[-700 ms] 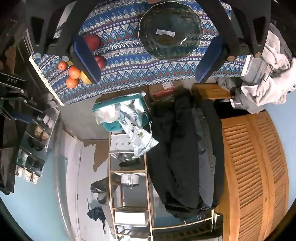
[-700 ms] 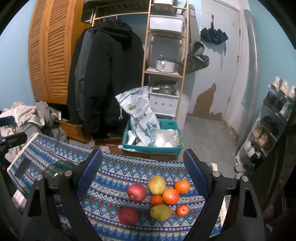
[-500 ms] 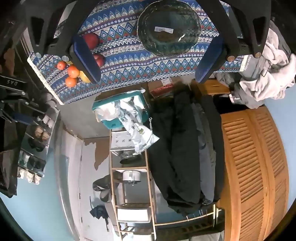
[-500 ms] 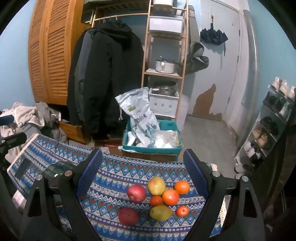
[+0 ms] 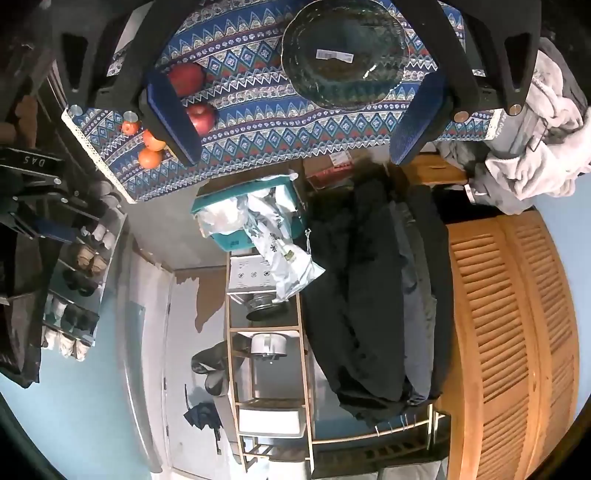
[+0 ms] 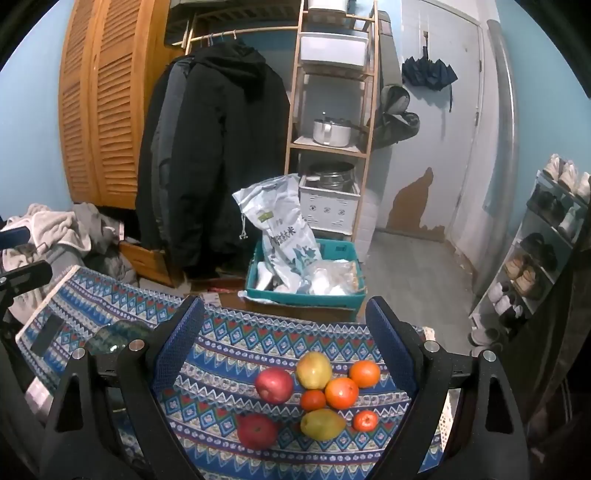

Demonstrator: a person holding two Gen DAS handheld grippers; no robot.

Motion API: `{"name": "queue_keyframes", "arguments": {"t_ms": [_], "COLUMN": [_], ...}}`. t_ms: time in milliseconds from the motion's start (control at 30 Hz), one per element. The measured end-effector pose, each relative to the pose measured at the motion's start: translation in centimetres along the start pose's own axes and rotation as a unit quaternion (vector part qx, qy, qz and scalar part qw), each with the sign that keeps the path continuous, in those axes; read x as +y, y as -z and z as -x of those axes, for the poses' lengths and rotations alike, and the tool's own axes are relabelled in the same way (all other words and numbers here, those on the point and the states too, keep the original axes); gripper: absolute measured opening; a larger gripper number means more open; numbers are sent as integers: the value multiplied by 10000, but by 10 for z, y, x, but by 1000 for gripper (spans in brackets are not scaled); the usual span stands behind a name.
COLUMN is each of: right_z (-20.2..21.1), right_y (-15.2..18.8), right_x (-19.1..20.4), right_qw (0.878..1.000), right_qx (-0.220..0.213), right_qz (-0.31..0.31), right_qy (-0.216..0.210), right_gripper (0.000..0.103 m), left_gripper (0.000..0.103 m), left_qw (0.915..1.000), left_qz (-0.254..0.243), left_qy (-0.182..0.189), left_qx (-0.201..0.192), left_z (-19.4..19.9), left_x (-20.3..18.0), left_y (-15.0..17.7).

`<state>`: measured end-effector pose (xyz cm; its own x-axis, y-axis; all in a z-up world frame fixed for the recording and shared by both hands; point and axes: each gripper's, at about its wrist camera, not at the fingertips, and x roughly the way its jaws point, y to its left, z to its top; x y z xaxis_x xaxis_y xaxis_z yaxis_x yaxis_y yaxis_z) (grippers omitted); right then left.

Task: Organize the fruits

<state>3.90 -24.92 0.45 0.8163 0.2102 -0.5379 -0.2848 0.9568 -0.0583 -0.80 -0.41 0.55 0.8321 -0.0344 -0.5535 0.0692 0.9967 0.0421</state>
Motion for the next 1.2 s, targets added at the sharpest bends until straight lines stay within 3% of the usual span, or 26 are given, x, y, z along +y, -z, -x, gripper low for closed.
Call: {"name": "queue_keyframes", "arguments": {"t_ms": [1200], "right_z": [-5], "right_y": [2], "right_x": [1], "right_qw": [10000], "right_qx": [49], "right_qz": [13], "right_qy": [-35], "right_gripper": [88], "left_gripper": [103], "left_qw": [9997], "left_qz": [-14], "left_qy": [157], "left_qx": [186], "left_z": [-5], "left_x": [-3], "left_y": [1]}}
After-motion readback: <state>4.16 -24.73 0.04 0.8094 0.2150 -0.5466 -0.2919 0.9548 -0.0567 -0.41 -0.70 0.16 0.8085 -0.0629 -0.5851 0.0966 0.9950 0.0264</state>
